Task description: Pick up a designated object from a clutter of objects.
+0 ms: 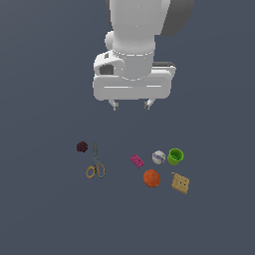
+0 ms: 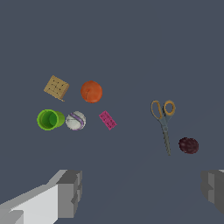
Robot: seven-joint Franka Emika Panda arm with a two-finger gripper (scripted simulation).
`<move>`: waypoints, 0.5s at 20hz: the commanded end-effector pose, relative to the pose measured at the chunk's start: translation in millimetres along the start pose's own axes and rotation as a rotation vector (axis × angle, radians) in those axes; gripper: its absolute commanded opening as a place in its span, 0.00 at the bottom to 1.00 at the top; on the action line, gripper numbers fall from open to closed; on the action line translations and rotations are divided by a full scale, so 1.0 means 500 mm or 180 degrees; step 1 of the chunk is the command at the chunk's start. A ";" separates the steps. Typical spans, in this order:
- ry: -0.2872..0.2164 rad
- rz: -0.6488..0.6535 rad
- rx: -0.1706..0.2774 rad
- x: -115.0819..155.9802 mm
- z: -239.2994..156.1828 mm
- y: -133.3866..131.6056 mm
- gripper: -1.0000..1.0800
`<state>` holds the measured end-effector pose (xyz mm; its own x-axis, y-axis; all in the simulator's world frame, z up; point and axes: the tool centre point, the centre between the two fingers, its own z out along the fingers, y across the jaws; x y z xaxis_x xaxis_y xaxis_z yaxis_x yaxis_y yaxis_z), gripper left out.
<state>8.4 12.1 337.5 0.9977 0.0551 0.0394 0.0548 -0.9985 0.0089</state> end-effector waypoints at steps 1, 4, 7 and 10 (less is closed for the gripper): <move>0.0000 0.0000 0.0000 0.000 0.000 0.000 0.96; -0.0007 -0.0010 0.0001 0.000 0.000 0.002 0.96; -0.0027 -0.0038 0.0004 -0.002 -0.001 0.009 0.96; -0.0044 -0.0062 0.0006 -0.003 -0.002 0.015 0.96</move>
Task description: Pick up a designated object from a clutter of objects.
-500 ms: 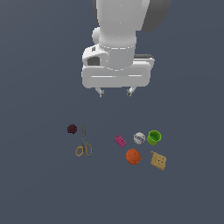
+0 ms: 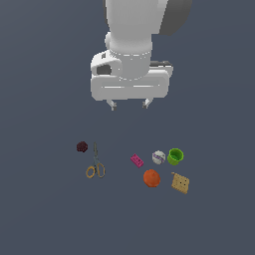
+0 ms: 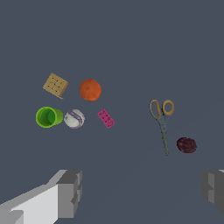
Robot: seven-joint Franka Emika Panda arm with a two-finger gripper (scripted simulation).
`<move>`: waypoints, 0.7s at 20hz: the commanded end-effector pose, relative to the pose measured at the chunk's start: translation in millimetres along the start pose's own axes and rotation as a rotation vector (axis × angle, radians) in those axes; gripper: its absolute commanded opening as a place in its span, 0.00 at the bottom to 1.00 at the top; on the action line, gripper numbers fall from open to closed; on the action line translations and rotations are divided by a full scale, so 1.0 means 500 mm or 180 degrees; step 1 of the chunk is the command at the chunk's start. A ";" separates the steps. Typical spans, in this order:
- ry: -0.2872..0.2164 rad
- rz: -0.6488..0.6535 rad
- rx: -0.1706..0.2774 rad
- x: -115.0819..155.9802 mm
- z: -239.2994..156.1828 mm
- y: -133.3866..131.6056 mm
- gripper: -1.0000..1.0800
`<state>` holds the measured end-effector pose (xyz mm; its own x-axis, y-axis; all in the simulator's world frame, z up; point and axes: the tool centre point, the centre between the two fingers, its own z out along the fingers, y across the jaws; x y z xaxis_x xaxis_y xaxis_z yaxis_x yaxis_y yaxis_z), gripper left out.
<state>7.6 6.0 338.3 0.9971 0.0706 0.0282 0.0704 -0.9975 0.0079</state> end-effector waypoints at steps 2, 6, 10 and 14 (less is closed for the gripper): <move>-0.0010 -0.0016 0.0002 -0.001 -0.001 0.004 0.96; -0.0009 -0.0016 0.0001 0.000 0.000 0.002 0.96; -0.0012 -0.0082 -0.0006 0.009 0.007 -0.003 0.96; -0.0018 -0.0219 -0.0021 0.029 0.023 -0.016 0.96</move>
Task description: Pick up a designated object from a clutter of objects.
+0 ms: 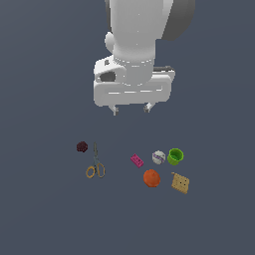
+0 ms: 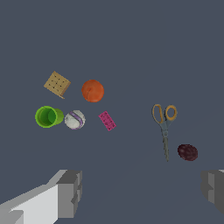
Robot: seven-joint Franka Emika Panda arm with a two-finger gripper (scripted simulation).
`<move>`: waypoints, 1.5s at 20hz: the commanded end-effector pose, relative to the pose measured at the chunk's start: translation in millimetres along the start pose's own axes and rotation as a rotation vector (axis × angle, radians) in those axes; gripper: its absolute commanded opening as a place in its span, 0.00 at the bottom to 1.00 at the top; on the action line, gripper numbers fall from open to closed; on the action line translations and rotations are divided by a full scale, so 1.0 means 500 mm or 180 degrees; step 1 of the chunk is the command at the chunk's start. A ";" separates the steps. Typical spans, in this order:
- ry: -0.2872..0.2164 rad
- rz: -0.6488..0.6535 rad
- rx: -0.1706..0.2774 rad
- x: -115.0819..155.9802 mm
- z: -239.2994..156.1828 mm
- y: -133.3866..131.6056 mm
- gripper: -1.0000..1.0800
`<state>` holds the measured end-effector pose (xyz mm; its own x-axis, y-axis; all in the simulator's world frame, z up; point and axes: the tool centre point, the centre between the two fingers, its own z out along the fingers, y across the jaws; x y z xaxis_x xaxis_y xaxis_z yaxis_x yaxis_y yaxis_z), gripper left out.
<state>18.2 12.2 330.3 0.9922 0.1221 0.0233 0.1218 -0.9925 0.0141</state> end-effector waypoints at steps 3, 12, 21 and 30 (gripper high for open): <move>-0.0011 -0.0202 -0.0019 0.029 0.024 -0.019 0.96; -0.0038 -0.0900 -0.0056 0.120 0.119 -0.091 0.96; -0.0060 -0.1772 -0.0049 0.209 0.260 -0.200 0.96; -0.0061 -0.2585 0.0009 0.262 0.415 -0.315 0.96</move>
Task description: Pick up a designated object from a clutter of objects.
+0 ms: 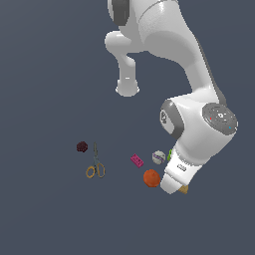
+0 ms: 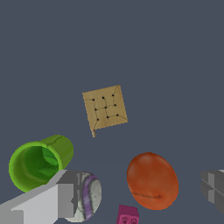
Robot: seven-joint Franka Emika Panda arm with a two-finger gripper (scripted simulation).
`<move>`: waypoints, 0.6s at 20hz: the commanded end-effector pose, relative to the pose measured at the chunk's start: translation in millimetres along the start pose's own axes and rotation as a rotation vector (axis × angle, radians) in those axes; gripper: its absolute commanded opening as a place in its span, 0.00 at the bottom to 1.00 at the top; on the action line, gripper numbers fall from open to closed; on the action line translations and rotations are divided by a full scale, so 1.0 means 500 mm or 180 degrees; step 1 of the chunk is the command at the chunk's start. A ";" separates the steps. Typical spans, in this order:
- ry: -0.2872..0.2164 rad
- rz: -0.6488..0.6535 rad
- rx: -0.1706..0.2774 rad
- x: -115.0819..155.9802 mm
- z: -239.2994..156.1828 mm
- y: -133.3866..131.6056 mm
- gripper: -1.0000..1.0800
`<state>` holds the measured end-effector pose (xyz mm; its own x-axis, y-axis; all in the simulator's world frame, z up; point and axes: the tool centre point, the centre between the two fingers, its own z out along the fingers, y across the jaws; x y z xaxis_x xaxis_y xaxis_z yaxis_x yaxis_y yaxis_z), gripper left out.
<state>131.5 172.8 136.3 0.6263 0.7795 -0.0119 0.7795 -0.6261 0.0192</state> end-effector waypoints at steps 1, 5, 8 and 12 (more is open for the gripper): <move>0.0011 -0.0201 0.0012 0.028 0.039 -0.014 0.96; 0.0025 -0.0441 0.0032 0.060 0.089 -0.034 0.96; 0.0034 -0.0571 0.0043 0.076 0.117 -0.046 0.96; 0.0042 -0.0680 0.0053 0.089 0.141 -0.056 0.96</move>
<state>137.3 221.0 68.8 0.4583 0.8888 -0.0027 0.8888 -0.4583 0.0011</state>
